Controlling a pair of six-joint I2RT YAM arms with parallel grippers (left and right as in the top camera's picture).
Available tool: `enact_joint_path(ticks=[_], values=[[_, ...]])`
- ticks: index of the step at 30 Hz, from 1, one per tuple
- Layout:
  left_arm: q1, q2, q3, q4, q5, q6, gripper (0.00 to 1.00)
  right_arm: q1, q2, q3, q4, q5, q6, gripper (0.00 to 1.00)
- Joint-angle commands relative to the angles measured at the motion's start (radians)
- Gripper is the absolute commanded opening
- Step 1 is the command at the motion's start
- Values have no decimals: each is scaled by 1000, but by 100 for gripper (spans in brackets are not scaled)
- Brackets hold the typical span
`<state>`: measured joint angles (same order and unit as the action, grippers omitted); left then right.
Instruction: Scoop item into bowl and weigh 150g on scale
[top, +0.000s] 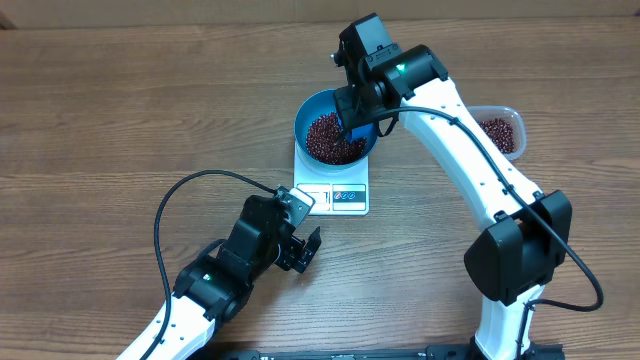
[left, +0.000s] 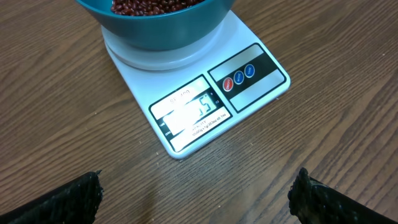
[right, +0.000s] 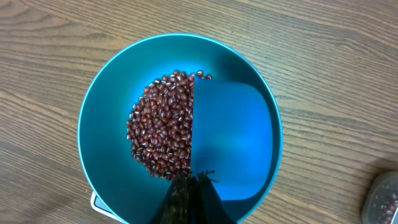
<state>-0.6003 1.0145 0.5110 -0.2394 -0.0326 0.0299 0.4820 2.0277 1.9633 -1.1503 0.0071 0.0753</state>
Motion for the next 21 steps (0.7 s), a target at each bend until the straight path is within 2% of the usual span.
enact_joint_path(ticks=[1,21], values=[[5,-8,-5,4,15,16,99,26,19,13,6,-2,3,4],[5,-8,-5,4,15,16,99,69,64,7,9,9,-27,4]])
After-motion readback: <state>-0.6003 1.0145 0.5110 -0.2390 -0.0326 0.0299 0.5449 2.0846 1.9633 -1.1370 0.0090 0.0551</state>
